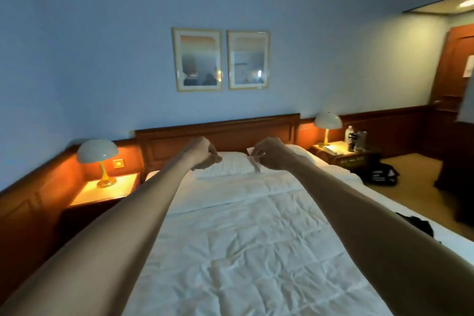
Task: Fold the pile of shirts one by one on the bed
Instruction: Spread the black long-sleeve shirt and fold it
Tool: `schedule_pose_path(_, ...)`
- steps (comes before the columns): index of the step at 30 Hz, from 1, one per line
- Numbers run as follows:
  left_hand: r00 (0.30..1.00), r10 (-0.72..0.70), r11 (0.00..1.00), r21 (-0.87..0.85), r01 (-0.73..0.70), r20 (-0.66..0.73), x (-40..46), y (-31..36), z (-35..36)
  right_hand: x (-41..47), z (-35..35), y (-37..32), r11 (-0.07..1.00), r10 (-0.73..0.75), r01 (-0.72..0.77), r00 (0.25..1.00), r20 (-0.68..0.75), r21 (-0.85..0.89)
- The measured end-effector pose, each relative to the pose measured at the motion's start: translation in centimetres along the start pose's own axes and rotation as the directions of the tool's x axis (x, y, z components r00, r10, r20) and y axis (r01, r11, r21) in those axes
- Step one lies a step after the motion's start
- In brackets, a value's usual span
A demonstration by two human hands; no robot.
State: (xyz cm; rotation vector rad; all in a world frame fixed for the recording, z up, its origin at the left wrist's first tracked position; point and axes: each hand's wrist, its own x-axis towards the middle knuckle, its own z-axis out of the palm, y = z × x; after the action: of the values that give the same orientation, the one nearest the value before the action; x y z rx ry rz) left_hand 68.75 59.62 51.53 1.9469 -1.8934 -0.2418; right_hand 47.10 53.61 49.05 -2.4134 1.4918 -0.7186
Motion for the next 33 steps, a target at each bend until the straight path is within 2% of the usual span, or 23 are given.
schedule_pose_path(5,0.977,0.201,0.978,-0.066,-0.196,0.076,10.2,8.6,8.0,-0.1,-3.9,11.9,0.972,0.161,-0.169,0.985,-0.058,-0.162)
schedule_pose_path(9,0.935,0.32,0.943,-0.146,-0.298,0.156,16.8,14.6,14.0,0.7,-6.7,20.2,0.924,0.308,-0.307,0.951,-0.036,-0.226)
schedule_pose_path(11,0.912,0.373,0.923,-0.168,-0.346,0.171,19.5,17.1,16.4,0.8,-8.0,23.8,0.899,0.353,-0.361,0.932,-0.077,-0.247)
schedule_pose_path(16,0.8,0.529,0.848,-0.219,-0.483,0.284,23.7,24.2,22.9,-1.4,-10.3,32.2,0.841,0.497,-0.516,0.856,-0.143,-0.164)
schedule_pose_path(19,0.743,0.602,0.798,-0.263,-0.543,0.291,25.5,27.8,26.9,-2.8,-11.0,37.2,0.796,0.567,-0.59,0.806,-0.171,-0.139)
schedule_pose_path(23,0.707,0.629,0.777,-0.283,-0.562,0.323,28.1,31.5,33.4,-4.2,-10.5,44.8,0.756,0.628,-0.646,0.761,-0.161,-0.109)
schedule_pose_path(26,0.705,0.612,0.791,-0.29,-0.539,0.359,29.6,33.5,37.8,-5.3,-9.8,49.5,0.738,0.654,-0.669,0.741,-0.152,-0.09)
schedule_pose_path(33,0.731,0.535,0.845,-0.287,-0.452,0.423,36.6,42.0,53.6,-6.4,-6.9,69.7,0.661,0.749,-0.75,0.662,-0.043,-0.032)
